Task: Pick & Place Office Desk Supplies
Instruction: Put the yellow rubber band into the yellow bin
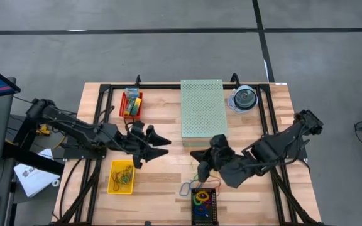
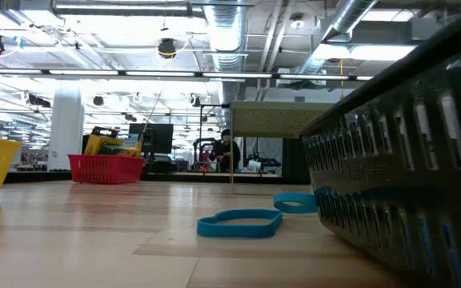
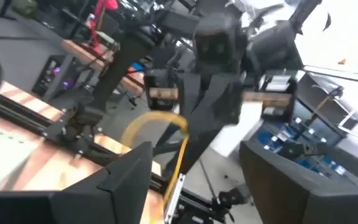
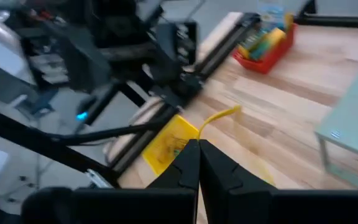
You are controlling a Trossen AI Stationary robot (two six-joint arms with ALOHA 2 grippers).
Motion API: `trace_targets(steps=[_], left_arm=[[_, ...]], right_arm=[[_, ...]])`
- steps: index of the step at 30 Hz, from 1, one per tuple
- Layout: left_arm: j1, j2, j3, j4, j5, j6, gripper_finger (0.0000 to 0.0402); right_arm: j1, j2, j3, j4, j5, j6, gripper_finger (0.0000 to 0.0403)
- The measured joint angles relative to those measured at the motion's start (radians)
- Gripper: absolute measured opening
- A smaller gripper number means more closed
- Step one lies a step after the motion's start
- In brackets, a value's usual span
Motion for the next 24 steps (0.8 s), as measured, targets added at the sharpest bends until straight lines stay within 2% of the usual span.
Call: trace_targets(steps=[4,11,16,24], left_arm=[[0.001,0.048,0.000,0.093,0.038,-0.001,0.0243],[0.006,0.064,0.000,0.129,0.043,0.005,0.0237],[0.030,0.063,0.000,0.183,0.151,-0.010,0.0236],[0.042,0.063,0.000,0.189,0.158,-0.030,0.0236]], right_arm=[[-0.003,0.000,0.018,0.126,-0.045,-0.119,0.0000],[-0.006,0.000,0.019,0.271,-0.113,-0.216,0.0000],[-0.006,0.000,0.019,0.316,-0.128,-0.250,0.0000],[-0.019,0.000,0.019,0.380,-0.179,-0.309,0.0000]])
